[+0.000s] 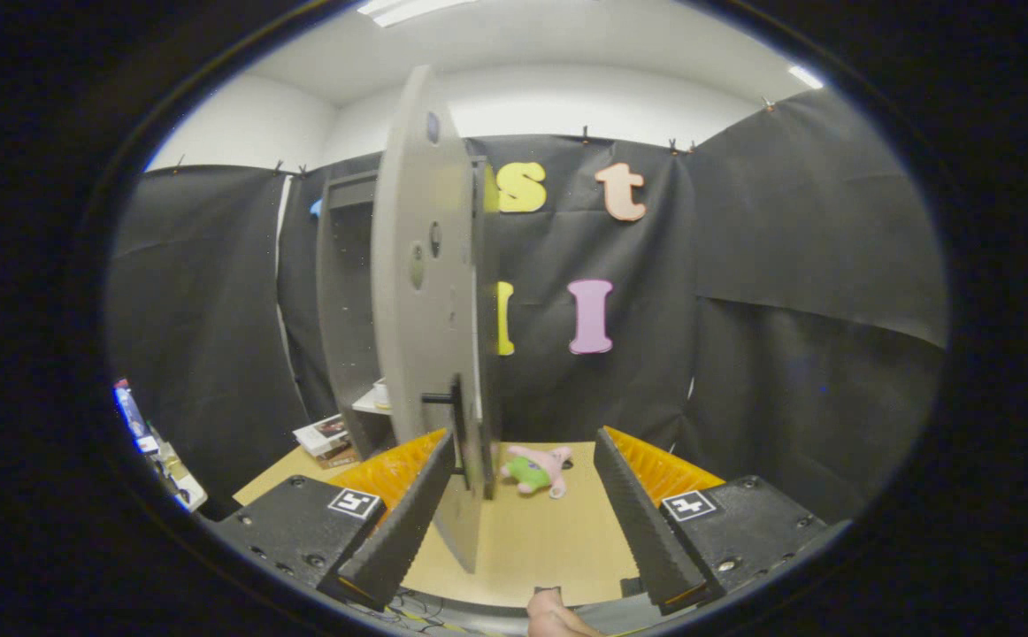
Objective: Open the shoe cabinet door, grab the shoes and put them into the shoe cabinet, then close the shoe cabinet door.
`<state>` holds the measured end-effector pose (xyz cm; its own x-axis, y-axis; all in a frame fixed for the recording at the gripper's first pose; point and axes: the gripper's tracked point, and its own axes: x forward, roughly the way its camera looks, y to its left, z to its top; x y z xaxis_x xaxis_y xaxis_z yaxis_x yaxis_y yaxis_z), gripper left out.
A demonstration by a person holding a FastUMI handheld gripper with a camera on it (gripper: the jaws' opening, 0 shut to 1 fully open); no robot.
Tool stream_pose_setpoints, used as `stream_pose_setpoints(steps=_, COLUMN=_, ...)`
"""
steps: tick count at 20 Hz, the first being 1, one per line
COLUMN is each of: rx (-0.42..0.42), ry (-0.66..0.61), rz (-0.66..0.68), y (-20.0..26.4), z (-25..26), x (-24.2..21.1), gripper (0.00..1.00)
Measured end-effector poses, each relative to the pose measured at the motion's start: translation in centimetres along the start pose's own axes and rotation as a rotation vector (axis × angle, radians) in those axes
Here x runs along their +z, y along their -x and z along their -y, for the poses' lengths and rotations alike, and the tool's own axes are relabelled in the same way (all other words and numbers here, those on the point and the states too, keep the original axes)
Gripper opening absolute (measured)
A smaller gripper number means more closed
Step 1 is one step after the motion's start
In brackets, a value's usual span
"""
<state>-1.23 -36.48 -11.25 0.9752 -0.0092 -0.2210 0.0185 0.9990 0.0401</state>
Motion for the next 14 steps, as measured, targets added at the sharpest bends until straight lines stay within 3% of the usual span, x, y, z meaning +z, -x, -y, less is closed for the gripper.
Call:
stream_pose_setpoints(steps=6, rx=-0.002, ry=-0.014, rz=-0.020, y=-6.2, z=3.4, x=-0.8, gripper=0.99)
stream_pose_setpoints(steps=10, rx=0.033, ry=0.004, rz=-0.041, y=-10.3, z=1.9, x=-1.2, gripper=0.98)
stream_pose_setpoints(steps=14, rx=0.135, ry=-0.017, rz=-0.061, y=-11.0, z=-1.7, x=-2.2, gripper=0.98)
